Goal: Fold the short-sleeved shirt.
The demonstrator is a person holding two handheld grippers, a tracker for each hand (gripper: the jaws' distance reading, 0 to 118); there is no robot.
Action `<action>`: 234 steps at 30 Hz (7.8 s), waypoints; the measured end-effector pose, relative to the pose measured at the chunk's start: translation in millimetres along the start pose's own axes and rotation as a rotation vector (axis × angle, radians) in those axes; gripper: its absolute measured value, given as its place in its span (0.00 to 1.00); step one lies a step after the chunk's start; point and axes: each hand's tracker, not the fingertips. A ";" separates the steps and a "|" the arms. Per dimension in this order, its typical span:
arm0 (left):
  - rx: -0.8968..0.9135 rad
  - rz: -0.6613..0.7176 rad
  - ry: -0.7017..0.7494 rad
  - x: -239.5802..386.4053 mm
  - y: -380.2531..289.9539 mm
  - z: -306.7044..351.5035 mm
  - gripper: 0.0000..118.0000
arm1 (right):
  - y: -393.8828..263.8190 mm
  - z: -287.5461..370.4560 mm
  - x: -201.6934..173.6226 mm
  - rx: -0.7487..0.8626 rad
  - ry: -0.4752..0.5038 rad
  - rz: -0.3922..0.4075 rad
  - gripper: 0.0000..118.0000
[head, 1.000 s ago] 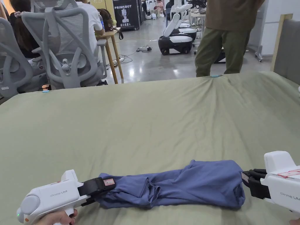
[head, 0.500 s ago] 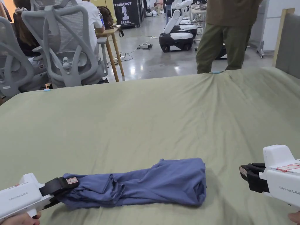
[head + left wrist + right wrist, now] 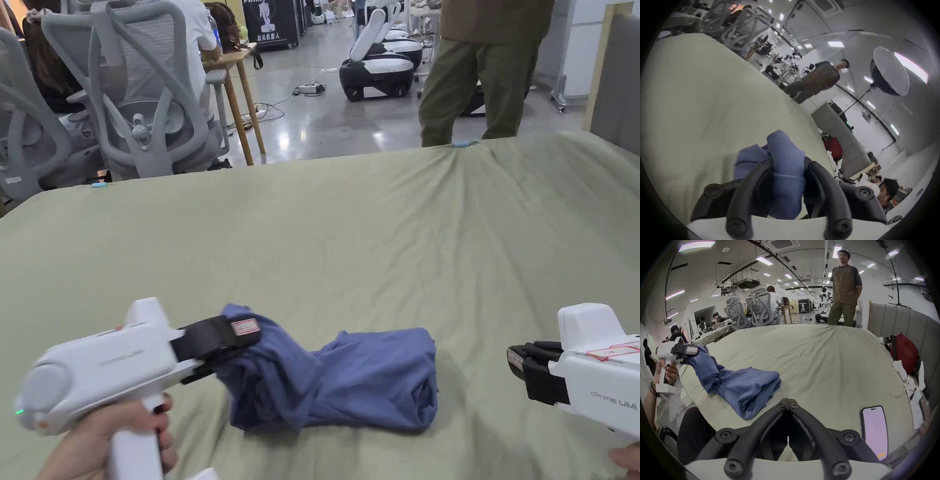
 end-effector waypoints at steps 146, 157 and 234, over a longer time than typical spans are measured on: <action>0.277 -0.065 0.631 -333.5 172.1 238.6 0.88 | 100.8 -248.8 -420.8 0.273 0.449 0.319 0.00; 0.585 -0.286 0.536 -83.8 70.2 156.9 0.00 | 133.2 -154.6 -278.8 0.363 0.267 0.283 0.00; 0.602 -0.639 0.485 101.9 -107.4 -63.7 1.00 | 35.5 -7.1 -65.9 0.493 -0.311 0.021 1.00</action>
